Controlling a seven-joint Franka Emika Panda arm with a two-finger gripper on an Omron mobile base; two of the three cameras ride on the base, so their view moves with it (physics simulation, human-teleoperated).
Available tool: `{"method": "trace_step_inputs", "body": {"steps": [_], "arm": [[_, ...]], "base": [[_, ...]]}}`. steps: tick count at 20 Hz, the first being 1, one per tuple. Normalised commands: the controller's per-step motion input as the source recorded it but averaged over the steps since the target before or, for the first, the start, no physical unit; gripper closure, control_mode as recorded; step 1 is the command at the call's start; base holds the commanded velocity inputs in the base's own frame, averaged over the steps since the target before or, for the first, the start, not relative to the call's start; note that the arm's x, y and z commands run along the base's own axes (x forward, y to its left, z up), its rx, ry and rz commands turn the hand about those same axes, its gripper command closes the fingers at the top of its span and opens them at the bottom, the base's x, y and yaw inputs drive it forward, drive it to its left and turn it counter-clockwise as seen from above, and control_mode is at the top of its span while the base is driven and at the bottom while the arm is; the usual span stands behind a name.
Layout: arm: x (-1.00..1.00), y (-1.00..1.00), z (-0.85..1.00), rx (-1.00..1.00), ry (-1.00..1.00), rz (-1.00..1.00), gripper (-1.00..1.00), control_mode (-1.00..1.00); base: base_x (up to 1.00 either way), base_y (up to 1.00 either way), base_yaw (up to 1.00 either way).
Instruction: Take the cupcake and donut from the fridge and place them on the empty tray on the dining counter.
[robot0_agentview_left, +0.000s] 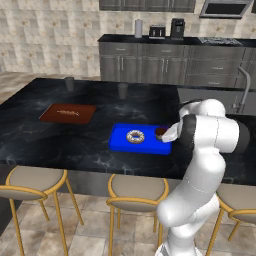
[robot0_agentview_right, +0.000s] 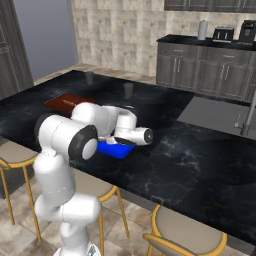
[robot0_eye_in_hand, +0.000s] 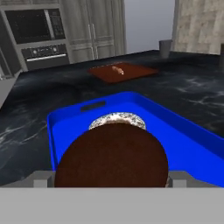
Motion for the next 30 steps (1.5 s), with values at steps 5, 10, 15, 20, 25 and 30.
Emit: {"method": "trace_step_inputs", "body": {"steps": [5,10,15,20,25,30], "arm": [[0.34,-0.04,-0.20,0.02,0.00,0.00,1.00,-1.00],[0.39,0.00,-0.28,0.00,0.00,0.00,1.00,-1.00],[0.40,0.02,-0.38,0.00,0.00,0.00,1.00,-1.00],[0.38,0.07,-0.30,0.00,0.00,0.00,1.00,-1.00],[0.30,0.04,-0.26,0.00,0.00,0.00,-1.00,-1.00],[0.02,0.00,-0.12,0.00,0.00,0.00,-1.00,-1.00]], "base": [[0.00,0.00,0.00],[0.00,0.00,0.00],[0.00,0.00,0.00],[0.00,0.00,0.00],[0.00,0.00,0.00],[0.00,0.00,0.00]]}}
